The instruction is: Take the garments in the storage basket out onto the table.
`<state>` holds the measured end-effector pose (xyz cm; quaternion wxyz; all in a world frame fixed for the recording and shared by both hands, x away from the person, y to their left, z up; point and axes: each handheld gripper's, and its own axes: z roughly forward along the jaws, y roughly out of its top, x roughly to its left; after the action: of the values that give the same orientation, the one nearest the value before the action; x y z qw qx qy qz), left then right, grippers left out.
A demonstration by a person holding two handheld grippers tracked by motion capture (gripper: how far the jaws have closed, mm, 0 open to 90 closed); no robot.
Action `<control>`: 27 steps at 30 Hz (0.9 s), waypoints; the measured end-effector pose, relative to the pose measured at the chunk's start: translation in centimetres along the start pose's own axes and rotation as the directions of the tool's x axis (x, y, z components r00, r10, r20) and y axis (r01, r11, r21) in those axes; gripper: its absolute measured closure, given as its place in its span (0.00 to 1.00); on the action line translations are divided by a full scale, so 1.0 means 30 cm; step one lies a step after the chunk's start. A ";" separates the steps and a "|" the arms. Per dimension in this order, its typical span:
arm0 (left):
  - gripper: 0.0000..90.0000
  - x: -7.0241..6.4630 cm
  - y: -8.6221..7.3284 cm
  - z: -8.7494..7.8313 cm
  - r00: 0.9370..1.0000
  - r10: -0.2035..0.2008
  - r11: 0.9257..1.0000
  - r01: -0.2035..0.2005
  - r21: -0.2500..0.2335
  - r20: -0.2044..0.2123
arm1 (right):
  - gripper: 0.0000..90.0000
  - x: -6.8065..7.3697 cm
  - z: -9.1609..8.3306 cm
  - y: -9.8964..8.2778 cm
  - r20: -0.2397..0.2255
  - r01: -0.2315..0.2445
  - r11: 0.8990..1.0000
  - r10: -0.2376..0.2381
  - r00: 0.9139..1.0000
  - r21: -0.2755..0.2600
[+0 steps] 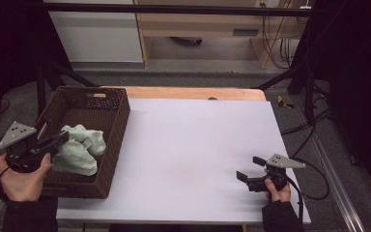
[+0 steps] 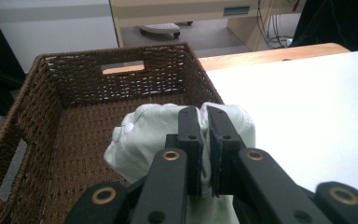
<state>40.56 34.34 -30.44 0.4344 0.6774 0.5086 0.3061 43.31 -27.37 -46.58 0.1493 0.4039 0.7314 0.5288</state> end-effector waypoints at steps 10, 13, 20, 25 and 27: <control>0.94 0.011 0.020 -0.008 1.000 -0.004 1.000 0.005 -0.010 0.016 | 0.03 0.000 0.000 0.000 0.001 -0.004 1.000 0.004 1.000 -0.003; 0.94 0.010 0.032 -0.013 1.000 0.001 1.000 0.000 -0.013 0.015 | 0.03 0.000 0.000 0.000 0.001 -0.003 1.000 0.003 1.000 -0.002; 0.94 0.006 0.057 -0.021 1.000 0.009 1.000 -0.009 -0.018 0.018 | 0.03 0.000 -0.001 0.001 0.001 -0.002 1.000 0.002 1.000 -0.004; 0.94 0.008 0.074 -0.026 1.000 0.006 1.000 -0.005 -0.022 0.031 | 0.03 0.000 -0.001 0.001 0.002 -0.002 1.000 0.002 1.000 -0.004; 0.94 0.008 0.080 -0.029 0.999 0.004 1.000 -0.003 -0.027 0.034 | 0.03 0.000 -0.001 0.001 0.002 -0.001 1.000 0.001 1.000 -0.004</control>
<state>40.90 34.57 -27.90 0.4516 0.6776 0.4958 0.3020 43.31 -27.38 -46.56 0.1506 0.4046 0.7300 0.5299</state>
